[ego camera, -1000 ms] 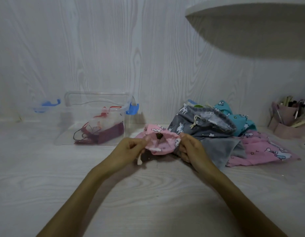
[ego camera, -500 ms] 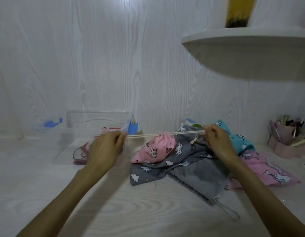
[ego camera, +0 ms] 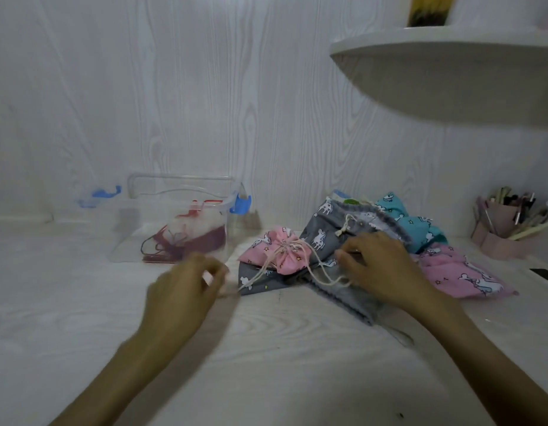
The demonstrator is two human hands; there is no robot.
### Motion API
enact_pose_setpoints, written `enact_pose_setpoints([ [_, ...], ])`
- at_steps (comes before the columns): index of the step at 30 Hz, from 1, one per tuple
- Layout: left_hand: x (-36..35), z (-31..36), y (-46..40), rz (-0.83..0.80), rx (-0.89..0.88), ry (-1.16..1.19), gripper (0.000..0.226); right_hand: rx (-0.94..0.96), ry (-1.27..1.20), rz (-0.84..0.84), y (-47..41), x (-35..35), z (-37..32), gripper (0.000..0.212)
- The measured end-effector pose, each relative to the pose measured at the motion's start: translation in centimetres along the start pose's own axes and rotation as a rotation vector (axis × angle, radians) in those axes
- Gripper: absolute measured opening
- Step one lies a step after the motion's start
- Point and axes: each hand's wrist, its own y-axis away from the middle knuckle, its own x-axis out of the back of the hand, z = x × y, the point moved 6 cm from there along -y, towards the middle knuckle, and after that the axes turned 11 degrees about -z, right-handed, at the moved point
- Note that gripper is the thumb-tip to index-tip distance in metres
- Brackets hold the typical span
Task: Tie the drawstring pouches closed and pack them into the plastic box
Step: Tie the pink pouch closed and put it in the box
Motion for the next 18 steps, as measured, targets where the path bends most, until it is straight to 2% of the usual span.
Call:
enact_pose_setpoints([
  [2,-3.2,2.0,1.4,-0.268,-0.023,0.277,0.020,0.057,-0.166,0.090,0.7,0.6,-1.9,0.027],
  [3,-4.4,3.4,2.0,-0.388,-0.042,0.440,0.021,0.064,-0.259,0.069,0.8,0.4,-2.6,0.026],
  [4,-5.1,4.4,2.3,-0.433,-0.042,0.592,0.022,0.063,-0.288,0.022,0.8,0.2,-3.5,0.032],
  [6,-5.4,5.2,1.7,-0.379,0.053,0.837,0.026,0.051,-0.212,-0.075,-0.1,-0.8,-4.4,0.050],
  [7,-5.4,5.3,1.3,-0.324,0.129,0.925,0.028,0.051,-0.185,-0.105,-0.8,-1.2,-4.6,0.052],
  [11,-5.9,5.1,-1.1,-0.157,0.318,1.198,0.032,0.035,-0.208,-0.130,-3.3,-1.8,-4.8,0.032],
  [13,-5.7,5.4,-2.3,-0.091,0.345,1.321,0.029,0.033,-0.267,-0.107,-4.4,-1.8,-4.5,0.026],
  [15,-6.0,5.9,-3.8,-0.108,0.376,1.400,0.027,0.040,-0.312,-0.078,-5.2,-1.7,-4.3,0.022],
  [18,-6.2,6.7,-7.2,-0.082,0.279,1.434,0.020,0.044,-0.329,0.012,-6.5,-1.0,-3.7,0.019],
])
